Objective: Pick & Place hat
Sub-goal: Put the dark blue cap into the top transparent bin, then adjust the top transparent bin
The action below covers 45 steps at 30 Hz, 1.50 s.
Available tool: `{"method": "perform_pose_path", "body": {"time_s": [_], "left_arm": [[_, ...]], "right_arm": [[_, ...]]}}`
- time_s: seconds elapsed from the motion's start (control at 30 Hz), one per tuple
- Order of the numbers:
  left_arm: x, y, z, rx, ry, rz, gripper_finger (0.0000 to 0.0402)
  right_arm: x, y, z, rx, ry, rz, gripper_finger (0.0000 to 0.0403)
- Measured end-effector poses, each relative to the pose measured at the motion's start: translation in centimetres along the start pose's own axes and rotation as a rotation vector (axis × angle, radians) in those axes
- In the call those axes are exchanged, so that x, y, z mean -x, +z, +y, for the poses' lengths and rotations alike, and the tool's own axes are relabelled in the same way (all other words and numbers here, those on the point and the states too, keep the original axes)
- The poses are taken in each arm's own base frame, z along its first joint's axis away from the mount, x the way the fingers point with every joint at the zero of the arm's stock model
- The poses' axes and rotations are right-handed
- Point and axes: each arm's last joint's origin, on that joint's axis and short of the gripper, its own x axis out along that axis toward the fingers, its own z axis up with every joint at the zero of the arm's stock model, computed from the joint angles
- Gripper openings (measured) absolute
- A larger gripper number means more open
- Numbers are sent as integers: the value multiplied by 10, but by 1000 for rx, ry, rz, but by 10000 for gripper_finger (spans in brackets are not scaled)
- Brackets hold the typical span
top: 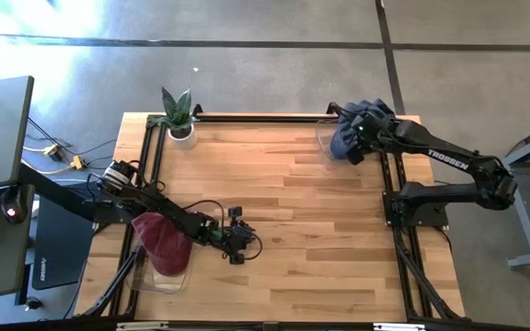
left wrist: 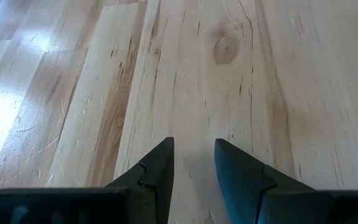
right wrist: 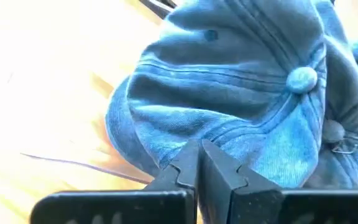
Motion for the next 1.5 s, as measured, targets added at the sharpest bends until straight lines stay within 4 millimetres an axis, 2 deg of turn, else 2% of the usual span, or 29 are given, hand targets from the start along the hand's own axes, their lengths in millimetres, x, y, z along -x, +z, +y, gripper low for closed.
{"method": "perform_pose_path", "body": {"time_s": [0.1,0.23,0.4,0.53,0.63,0.7,0.87,1.0,1.13,1.33,1.4,1.5], "left_arm": [[0,0,0,0,-2,1,111],[0,0,0,0,-2,1,111],[0,0,0,0,-2,1,111],[0,0,0,0,12,-3,111],[0,0,0,0,13,-3,111],[0,0,0,-3,14,-4,111],[0,0,0,-4,15,-4,111],[0,0,0,-4,16,-3,111],[0,-1,1,-7,18,2,111],[0,-1,1,-7,18,3,111],[0,-1,1,-7,18,3,111],[0,-1,1,-7,18,3,111]], "right_arm": [[0,-1,0,1,-6,6,20],[1,-3,-1,-3,14,24,60],[2,2,3,-30,125,-15,112],[-2,17,14,-24,259,-111,122],[-15,31,25,5,306,-157,112],[-33,37,31,7,264,-131,96],[-73,35,25,-23,-18,20,39],[-84,38,20,-45,-163,4,4],[-74,44,19,-29,-93,-74,21],[-32,43,12,-37,7,-217,53],[-16,39,14,-4,102,-252,64],[1,29,31,93,361,-236,71]]}}
